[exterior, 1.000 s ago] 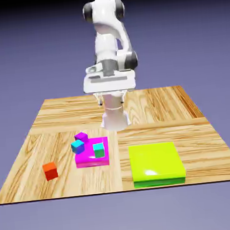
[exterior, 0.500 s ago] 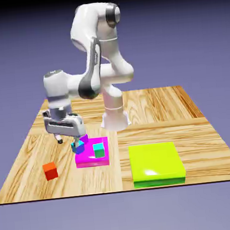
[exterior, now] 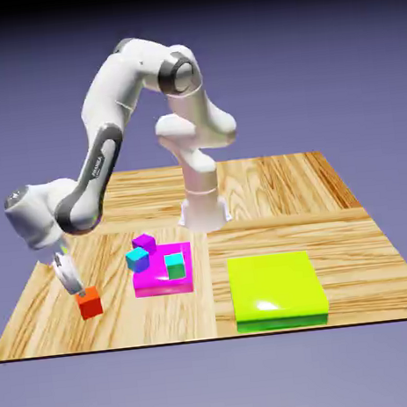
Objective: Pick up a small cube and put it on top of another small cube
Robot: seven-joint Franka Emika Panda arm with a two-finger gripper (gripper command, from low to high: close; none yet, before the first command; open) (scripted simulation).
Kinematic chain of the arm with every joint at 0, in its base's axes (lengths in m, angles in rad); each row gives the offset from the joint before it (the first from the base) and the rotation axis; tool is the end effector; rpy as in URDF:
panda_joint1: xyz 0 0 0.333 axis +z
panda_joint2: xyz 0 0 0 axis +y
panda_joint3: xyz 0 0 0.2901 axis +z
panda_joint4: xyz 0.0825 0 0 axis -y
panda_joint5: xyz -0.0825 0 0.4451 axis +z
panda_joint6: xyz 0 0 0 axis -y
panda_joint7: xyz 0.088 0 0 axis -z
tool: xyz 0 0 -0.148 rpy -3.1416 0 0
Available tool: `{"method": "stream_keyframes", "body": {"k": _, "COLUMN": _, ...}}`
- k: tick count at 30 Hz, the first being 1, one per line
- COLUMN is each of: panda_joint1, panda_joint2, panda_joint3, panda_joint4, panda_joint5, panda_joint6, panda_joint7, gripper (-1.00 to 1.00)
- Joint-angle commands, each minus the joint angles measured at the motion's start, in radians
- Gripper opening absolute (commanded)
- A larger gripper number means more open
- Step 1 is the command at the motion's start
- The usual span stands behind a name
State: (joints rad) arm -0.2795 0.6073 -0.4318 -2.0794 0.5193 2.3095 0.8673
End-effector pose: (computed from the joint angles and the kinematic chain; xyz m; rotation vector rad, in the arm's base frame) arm 0.4107 -0.3704 0.0207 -1.7077 2.5357 0.4281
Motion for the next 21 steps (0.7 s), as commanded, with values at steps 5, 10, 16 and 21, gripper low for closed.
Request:
{"method": "stream_keyframes", "body": {"k": 5, "panda_joint1": 0.016, "panda_joint2": -0.058, "panda_joint3": -0.034, "panda_joint4": 0.008, "panda_joint5": -0.044, "panda_joint6": -0.061, "panda_joint7": 0.028, "gripper": -1.0}}
{"method": "stream_keyframes", "body": {"k": 10, "panda_joint1": 0.026, "panda_joint2": -0.239, "panda_joint3": -0.042, "panda_joint4": -0.086, "panda_joint5": -0.172, "panda_joint6": -0.129, "panda_joint7": 0.039, "gripper": -1.0}}
{"method": "stream_keyframes", "body": {"k": 16, "panda_joint1": 0.02, "panda_joint2": -0.457, "panda_joint3": -0.008, "panda_joint4": -0.253, "panda_joint5": -0.324, "panda_joint6": -0.155, "panda_joint7": 0.017, "gripper": -1.0}}
{"method": "stream_keyframes", "body": {"k": 21, "panda_joint1": 0.016, "panda_joint2": -0.638, "panda_joint3": 0.02, "panda_joint4": -0.391, "panda_joint5": -0.45, "panda_joint6": -0.177, "panda_joint7": -0.001, "gripper": -1.0}}
